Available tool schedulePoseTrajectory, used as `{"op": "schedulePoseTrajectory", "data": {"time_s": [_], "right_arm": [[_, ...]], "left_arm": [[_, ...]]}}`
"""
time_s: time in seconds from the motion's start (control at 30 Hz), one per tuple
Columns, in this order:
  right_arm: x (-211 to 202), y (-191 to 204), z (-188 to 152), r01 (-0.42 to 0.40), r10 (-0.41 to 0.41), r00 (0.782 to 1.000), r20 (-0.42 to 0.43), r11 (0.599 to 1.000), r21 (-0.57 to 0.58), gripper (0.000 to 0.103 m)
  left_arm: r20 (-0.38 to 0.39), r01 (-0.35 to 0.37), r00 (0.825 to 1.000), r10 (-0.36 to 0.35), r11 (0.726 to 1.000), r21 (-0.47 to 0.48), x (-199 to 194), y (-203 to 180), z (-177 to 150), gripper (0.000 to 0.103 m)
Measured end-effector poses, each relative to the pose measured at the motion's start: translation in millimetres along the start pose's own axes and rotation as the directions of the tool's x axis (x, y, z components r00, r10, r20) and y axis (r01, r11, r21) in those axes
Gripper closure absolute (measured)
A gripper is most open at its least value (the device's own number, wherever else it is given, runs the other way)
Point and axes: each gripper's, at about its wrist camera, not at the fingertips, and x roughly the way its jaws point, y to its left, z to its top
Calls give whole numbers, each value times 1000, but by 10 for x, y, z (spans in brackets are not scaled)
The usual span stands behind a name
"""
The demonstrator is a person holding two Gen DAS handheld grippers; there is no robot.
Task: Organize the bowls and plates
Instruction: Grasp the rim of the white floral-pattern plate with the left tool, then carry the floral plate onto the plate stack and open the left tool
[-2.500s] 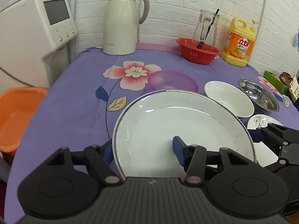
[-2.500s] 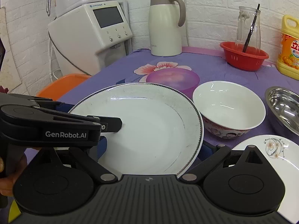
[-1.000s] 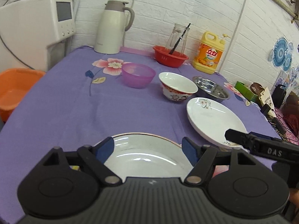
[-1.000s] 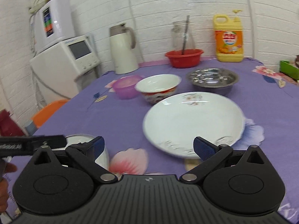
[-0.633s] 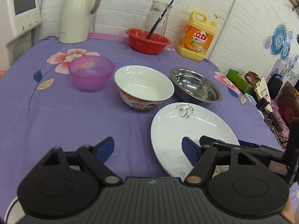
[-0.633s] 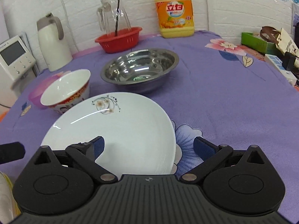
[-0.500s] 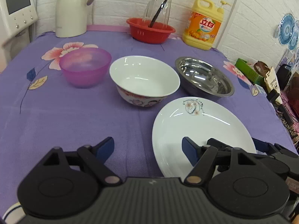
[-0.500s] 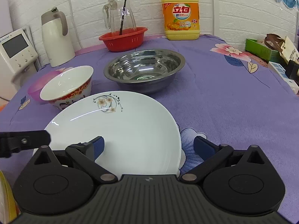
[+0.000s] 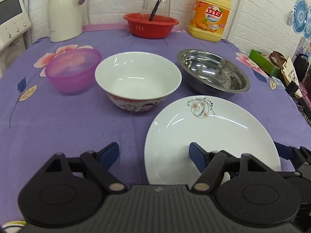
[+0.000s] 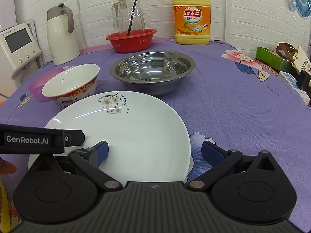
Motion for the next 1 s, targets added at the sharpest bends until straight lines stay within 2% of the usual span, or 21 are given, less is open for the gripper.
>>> {"op": "schedulePoseTrajectory", "data": {"time_s": [0.2,0.4,0.63,1.0], "right_arm": [[-34,46,-31,-43,43,999,0,999,-23,0],[-42,17,-30,-75,75,997,9,997,-3,0],[14,113,1,-76,75,997,-13,995,-61,0],[12,109,-3,-85,85,996,-12,994,-65,0]], "left_arm": [[1,-10,1000,10,1000,5,22,-34,8,30],[13,18,1000,-18,1000,16,31,-53,0,31],[11,7,1000,-8,1000,27,52,-105,5,31],[-3,15,1000,-15,999,36,45,-117,12,32]]}}
